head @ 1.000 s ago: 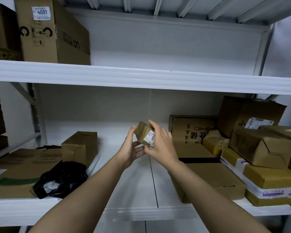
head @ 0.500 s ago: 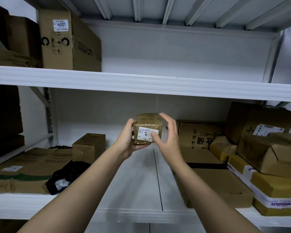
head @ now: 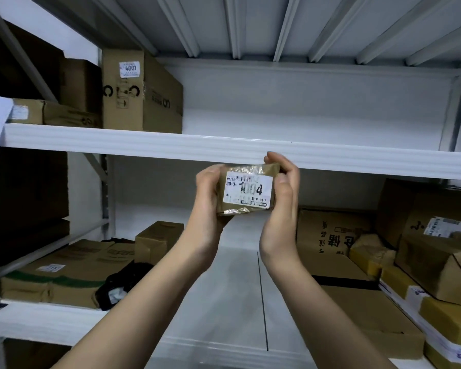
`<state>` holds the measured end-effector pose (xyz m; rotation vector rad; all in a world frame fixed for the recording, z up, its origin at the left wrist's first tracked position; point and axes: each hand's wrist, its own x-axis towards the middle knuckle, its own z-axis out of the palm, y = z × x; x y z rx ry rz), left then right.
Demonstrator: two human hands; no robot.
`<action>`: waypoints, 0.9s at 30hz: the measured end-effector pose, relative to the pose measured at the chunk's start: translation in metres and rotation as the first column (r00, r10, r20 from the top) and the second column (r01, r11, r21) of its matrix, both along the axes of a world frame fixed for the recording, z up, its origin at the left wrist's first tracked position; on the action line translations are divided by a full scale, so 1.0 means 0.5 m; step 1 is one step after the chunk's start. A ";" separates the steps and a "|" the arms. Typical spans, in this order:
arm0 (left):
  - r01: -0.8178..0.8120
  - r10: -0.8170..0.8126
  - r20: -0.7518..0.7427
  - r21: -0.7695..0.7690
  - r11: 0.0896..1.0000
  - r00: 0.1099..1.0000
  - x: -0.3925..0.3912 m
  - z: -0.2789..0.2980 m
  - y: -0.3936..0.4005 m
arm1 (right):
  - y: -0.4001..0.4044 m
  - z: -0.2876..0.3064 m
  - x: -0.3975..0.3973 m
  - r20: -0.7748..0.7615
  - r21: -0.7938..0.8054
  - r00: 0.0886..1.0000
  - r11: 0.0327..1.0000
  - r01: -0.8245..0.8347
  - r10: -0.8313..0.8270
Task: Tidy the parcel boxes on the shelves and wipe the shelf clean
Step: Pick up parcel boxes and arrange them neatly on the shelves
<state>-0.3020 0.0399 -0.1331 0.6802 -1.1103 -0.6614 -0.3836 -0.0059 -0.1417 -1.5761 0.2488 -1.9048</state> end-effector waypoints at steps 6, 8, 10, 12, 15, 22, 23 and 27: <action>-0.121 0.134 0.058 -0.200 0.972 0.989 0.056 0.067 0.082 | 0.074 0.059 0.050 0.005 -0.183 0.999 0.982 -0.040 0.042; -0.123 0.148 0.080 -0.252 0.960 0.986 0.088 0.094 0.097 | 0.082 0.080 0.087 0.011 -0.236 0.999 0.971 -0.042 0.046; -0.160 0.191 0.088 -0.278 0.947 0.978 0.128 0.117 0.103 | 0.079 0.098 0.131 0.003 -0.259 0.999 0.965 -0.038 0.040; -0.205 0.247 0.111 -0.298 0.932 0.963 0.174 0.136 0.098 | 0.070 0.113 0.179 -0.011 -0.260 0.999 0.965 -0.043 0.042; -0.226 0.270 0.109 -0.306 0.925 0.957 0.249 0.162 0.093 | 0.057 0.138 0.262 -0.053 -0.250 0.998 0.967 -0.044 0.032; -0.280 0.332 0.183 -0.262 0.924 0.925 0.456 0.228 0.080 | 0.026 0.213 0.451 -0.314 -0.185 0.948 0.983 -0.013 -0.046; -0.282 0.329 0.209 -0.226 0.933 0.921 0.487 0.237 0.079 | 0.020 0.224 0.477 -0.363 -0.172 0.929 0.985 0.013 -0.076; -0.509 0.458 0.503 -0.041 0.860 0.733 0.619 0.274 0.061 | -0.006 0.263 0.574 -0.521 -0.089 0.841 0.990 0.112 -0.142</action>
